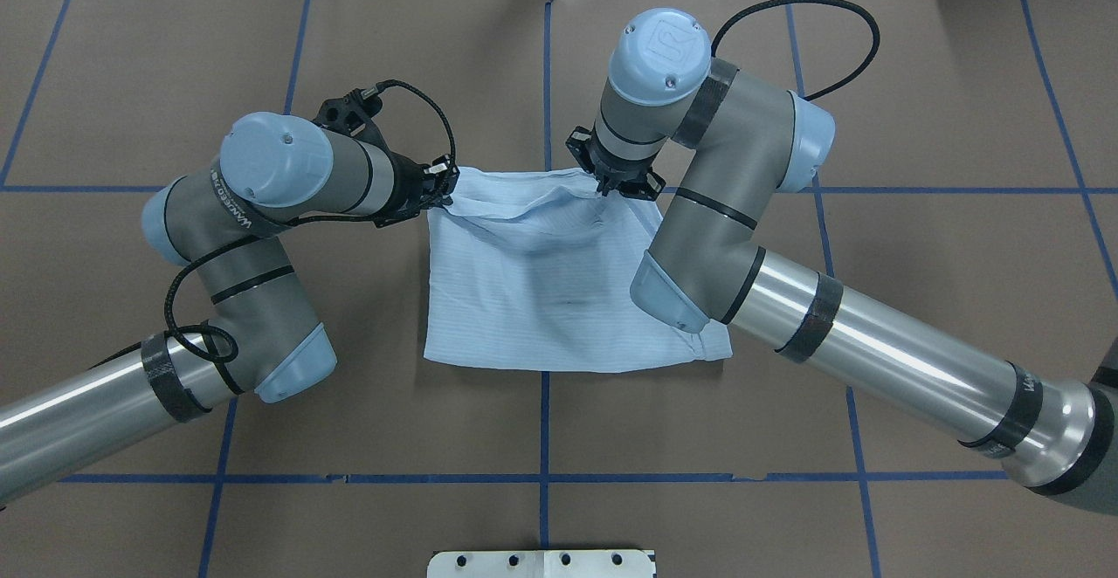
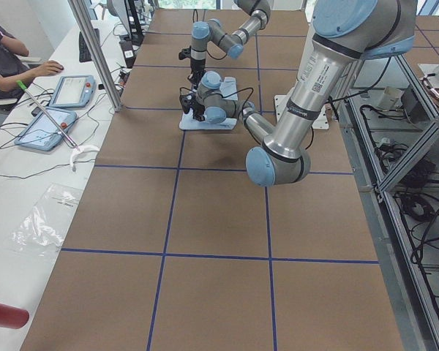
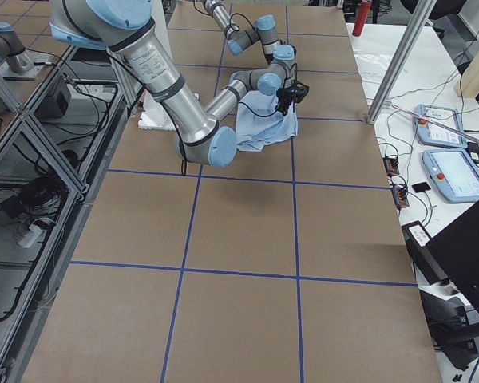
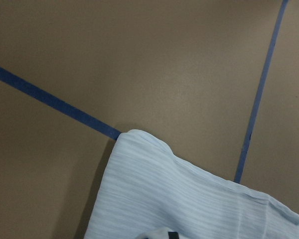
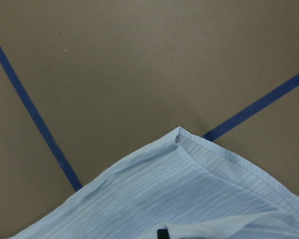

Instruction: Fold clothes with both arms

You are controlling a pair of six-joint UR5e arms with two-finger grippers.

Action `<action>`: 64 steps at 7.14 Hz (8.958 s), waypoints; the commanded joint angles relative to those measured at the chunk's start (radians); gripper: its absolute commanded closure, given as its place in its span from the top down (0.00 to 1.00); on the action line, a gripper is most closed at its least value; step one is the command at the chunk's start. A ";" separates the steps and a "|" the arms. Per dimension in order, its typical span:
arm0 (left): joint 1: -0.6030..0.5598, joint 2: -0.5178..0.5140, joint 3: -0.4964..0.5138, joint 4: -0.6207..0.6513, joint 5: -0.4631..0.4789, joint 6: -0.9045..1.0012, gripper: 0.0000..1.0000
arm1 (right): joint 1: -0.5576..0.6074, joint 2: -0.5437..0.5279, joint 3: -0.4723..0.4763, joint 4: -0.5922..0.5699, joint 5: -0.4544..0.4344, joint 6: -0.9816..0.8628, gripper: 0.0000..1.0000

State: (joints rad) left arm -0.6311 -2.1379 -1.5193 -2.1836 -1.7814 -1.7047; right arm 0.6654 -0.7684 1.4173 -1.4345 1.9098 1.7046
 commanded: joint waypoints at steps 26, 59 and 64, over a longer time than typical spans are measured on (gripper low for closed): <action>-0.737 0.621 -0.219 0.242 -0.434 1.539 1.00 | 0.740 -0.654 0.084 0.020 0.449 -1.531 1.00; -0.909 0.605 -0.148 0.548 -0.564 1.746 1.00 | 0.918 -0.787 0.177 -0.195 0.489 -1.629 1.00; -0.909 0.598 -0.150 0.554 -0.564 1.746 1.00 | 0.918 -0.786 0.184 -0.195 0.494 -1.628 1.00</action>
State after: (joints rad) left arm -1.5401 -1.5367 -1.6690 -1.6330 -2.3454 0.0414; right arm 1.5831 -1.5545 1.5982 -1.6291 2.4040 0.0766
